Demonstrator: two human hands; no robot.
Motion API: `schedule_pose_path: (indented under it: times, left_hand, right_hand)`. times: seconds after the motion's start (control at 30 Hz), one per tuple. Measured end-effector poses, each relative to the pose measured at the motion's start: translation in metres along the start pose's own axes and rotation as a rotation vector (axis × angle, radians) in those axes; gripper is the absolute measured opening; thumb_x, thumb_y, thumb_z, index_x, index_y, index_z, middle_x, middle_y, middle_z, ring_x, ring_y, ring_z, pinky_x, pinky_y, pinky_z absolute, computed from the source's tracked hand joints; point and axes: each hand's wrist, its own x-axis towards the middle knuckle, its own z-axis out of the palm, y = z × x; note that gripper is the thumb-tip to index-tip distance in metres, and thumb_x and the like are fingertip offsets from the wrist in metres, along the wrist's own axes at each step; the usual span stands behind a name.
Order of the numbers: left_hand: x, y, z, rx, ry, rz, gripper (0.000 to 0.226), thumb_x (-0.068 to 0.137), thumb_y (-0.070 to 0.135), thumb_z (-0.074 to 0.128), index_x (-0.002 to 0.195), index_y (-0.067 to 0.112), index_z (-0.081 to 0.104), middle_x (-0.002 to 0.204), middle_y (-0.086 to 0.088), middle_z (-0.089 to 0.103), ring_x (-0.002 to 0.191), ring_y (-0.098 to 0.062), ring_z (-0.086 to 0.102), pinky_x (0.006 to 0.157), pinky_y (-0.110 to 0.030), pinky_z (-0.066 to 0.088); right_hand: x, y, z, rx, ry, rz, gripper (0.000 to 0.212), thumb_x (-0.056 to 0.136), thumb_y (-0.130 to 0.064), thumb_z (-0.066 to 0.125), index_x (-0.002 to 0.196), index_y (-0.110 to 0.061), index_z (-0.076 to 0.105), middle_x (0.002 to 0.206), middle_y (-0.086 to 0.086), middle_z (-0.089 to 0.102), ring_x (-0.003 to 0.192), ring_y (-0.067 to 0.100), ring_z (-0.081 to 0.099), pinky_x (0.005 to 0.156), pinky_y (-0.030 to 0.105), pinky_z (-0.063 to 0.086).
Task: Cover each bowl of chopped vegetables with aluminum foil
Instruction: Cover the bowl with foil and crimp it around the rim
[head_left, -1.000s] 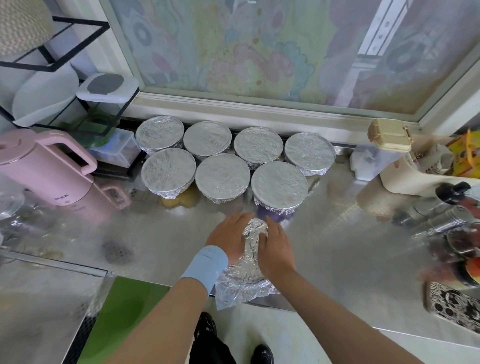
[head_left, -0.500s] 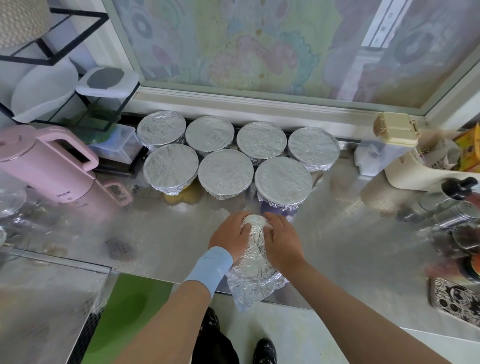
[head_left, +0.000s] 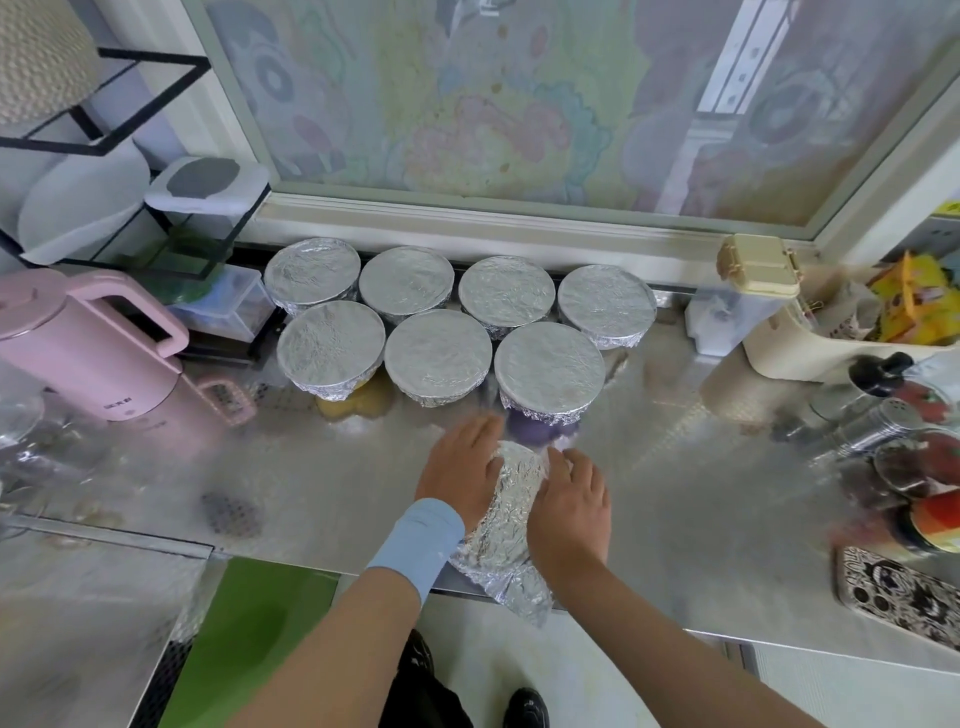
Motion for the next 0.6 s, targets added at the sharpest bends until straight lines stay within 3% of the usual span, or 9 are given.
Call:
schedule_pose_path:
  times: [0.07, 0.17, 0.27, 0.4, 0.53, 0.6]
  left_hand:
    - [0.007, -0.003, 0.006, 0.039, -0.088, 0.099, 0.047, 0.101, 0.03, 0.042, 0.147, 0.027, 0.034, 0.149, 0.004, 0.039, 0.137, -0.02, 0.035, 0.109, -0.034, 0.03]
    - [0.002, -0.007, 0.013, 0.059, -0.092, 0.053, 0.042, 0.1, 0.037, 0.043, 0.142, 0.033, 0.037, 0.139, 0.008, 0.045, 0.126, -0.019, 0.043, 0.097, -0.034, 0.038]
    - [-0.002, -0.006, 0.013, 0.024, -0.051, 0.01, 0.039, 0.101, 0.037, 0.041, 0.139, 0.036, 0.036, 0.137, 0.01, 0.044, 0.124, -0.017, 0.042, 0.092, -0.033, 0.042]
    - [-0.01, -0.003, 0.014, 0.013, -0.062, -0.113, 0.039, 0.102, 0.041, 0.037, 0.14, 0.033, 0.034, 0.137, 0.008, 0.042, 0.125, -0.018, 0.04, 0.089, -0.034, 0.044]
    - [-0.024, -0.002, 0.016, -0.041, -0.071, -0.24, 0.045, 0.102, 0.046, 0.033, 0.144, 0.031, 0.028, 0.142, 0.006, 0.038, 0.127, -0.019, 0.04, 0.091, -0.037, 0.045]
    - [-0.031, -0.002, 0.017, -0.042, -0.059, -0.281, 0.051, 0.102, 0.046, 0.034, 0.148, 0.027, 0.024, 0.147, 0.003, 0.034, 0.129, -0.02, 0.039, 0.097, -0.037, 0.043]
  right_hand:
    - [-0.007, -0.004, 0.003, 0.088, -0.082, 0.04, 0.047, 0.092, -0.006, 0.051, 0.139, -0.012, 0.048, 0.136, 0.007, 0.051, 0.119, 0.03, 0.05, 0.099, 0.041, 0.041]
    - [-0.005, -0.005, 0.005, 0.3, -0.179, 0.163, 0.046, 0.102, -0.017, 0.038, 0.147, -0.02, 0.036, 0.147, -0.001, 0.042, 0.127, 0.025, 0.046, 0.103, 0.037, 0.038]
    - [0.003, -0.001, 0.004, 0.411, -0.218, 0.19, 0.041, 0.103, -0.025, 0.036, 0.144, -0.025, 0.04, 0.142, -0.003, 0.049, 0.124, 0.022, 0.05, 0.098, 0.034, 0.04]
    - [0.011, 0.003, 0.002, 0.425, -0.246, 0.105, 0.035, 0.103, -0.027, 0.036, 0.136, -0.031, 0.048, 0.127, -0.006, 0.06, 0.113, 0.018, 0.057, 0.088, 0.027, 0.04]
    - [0.023, 0.007, -0.001, 0.4, -0.334, -0.028, 0.038, 0.104, -0.027, 0.039, 0.14, -0.023, 0.047, 0.137, -0.003, 0.054, 0.125, 0.018, 0.049, 0.1, 0.024, 0.034]
    - [0.023, 0.009, -0.002, 0.262, -0.206, -0.087, 0.037, 0.1, -0.023, 0.046, 0.137, -0.017, 0.05, 0.137, 0.003, 0.053, 0.125, 0.025, 0.048, 0.104, 0.032, 0.035]
